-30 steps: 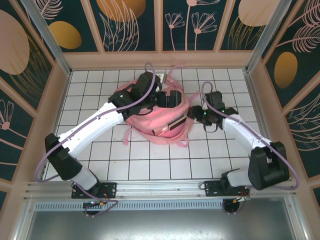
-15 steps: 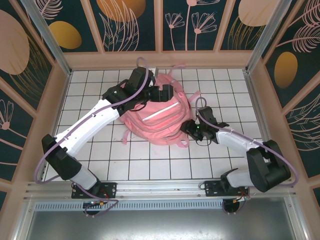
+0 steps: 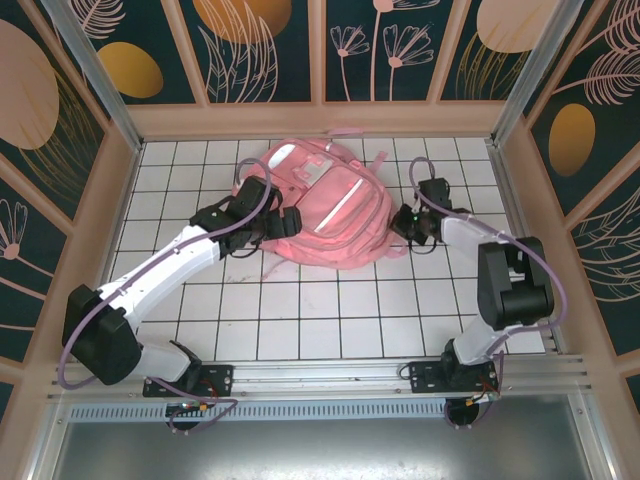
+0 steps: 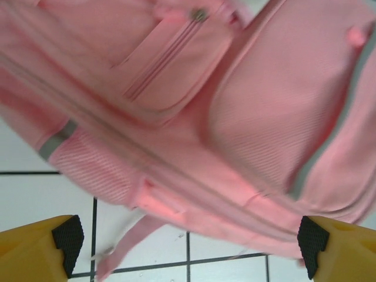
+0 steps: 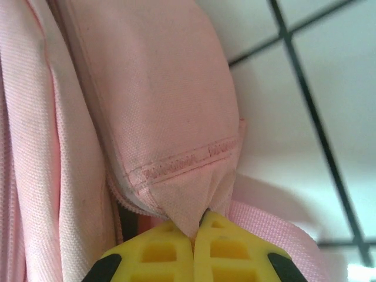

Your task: Pack the student bag

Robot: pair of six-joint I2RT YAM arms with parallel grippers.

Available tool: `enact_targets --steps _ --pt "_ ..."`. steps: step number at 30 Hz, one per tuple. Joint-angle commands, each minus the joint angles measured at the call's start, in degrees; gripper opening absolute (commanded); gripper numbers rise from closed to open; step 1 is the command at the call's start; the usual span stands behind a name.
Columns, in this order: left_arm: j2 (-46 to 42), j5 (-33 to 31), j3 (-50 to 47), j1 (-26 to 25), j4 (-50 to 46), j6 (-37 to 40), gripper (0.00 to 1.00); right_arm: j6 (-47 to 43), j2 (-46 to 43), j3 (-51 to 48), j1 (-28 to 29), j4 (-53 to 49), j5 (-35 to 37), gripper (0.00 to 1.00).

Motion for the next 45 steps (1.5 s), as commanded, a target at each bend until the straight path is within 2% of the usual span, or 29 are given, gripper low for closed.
enact_targets --steps 1,4,8,10,14,17,23,26,27,29,31,38,40,45 --pt "0.4 1.2 -4.0 0.7 3.9 -6.5 0.94 -7.4 3.5 7.0 -2.5 -2.2 2.8 0.08" --pt "1.6 2.4 -6.8 1.6 6.1 -8.7 0.9 -9.0 4.8 11.2 -4.3 -4.1 2.5 0.12" --pt "2.0 3.4 -9.0 5.1 7.7 -9.6 0.85 -9.3 2.7 13.1 -5.1 -4.6 1.2 0.27" --pt "1.9 4.3 -12.0 6.9 9.3 -10.1 0.81 -9.2 0.2 12.6 -4.4 -4.9 0.5 0.38" --pt "3.2 7.5 -15.9 9.1 13.6 -11.7 0.72 -8.7 -7.2 8.8 -0.8 -4.6 1.9 0.47" --pt "5.2 10.2 -17.4 9.4 18.0 -12.7 0.67 -7.3 -14.8 2.9 3.8 -1.3 4.4 0.48" --pt "8.0 15.2 -18.7 9.4 25.9 -15.8 0.63 -6.4 -27.2 -9.1 18.8 6.7 12.6 0.48" --pt "9.8 16.2 -19.0 9.4 28.0 -16.8 0.62 -7.4 -27.8 -10.7 26.5 6.3 16.4 0.47" --pt "10.6 16.5 -19.0 9.4 28.8 -16.8 0.6 -7.3 -27.5 -10.8 28.6 6.1 16.9 0.47" --pt "12.0 17.1 -18.8 9.4 30.5 -17.1 0.49 -6.5 -26.2 -10.8 31.9 6.0 17.8 0.45" --pt "13.3 17.1 -17.6 9.4 31.2 -17.1 0.46 -6.7 -24.7 -10.6 35.5 6.6 19.9 0.45" --pt "16.5 16.0 -13.5 9.4 32.5 -17.8 0.22 -7.2 -16.4 -8.0 40.3 8.2 21.7 0.45" --pt "17.4 15.9 -11.5 9.4 31.8 -17.9 0.0 -7.6 -14.2 -6.5 40.9 8.2 22.0 0.45" --pt "16.2 14.6 -9.7 9.4 30.5 -18.9 0.0 -8.2 -11.0 -4.2 41.1 8.5 21.5 0.44"
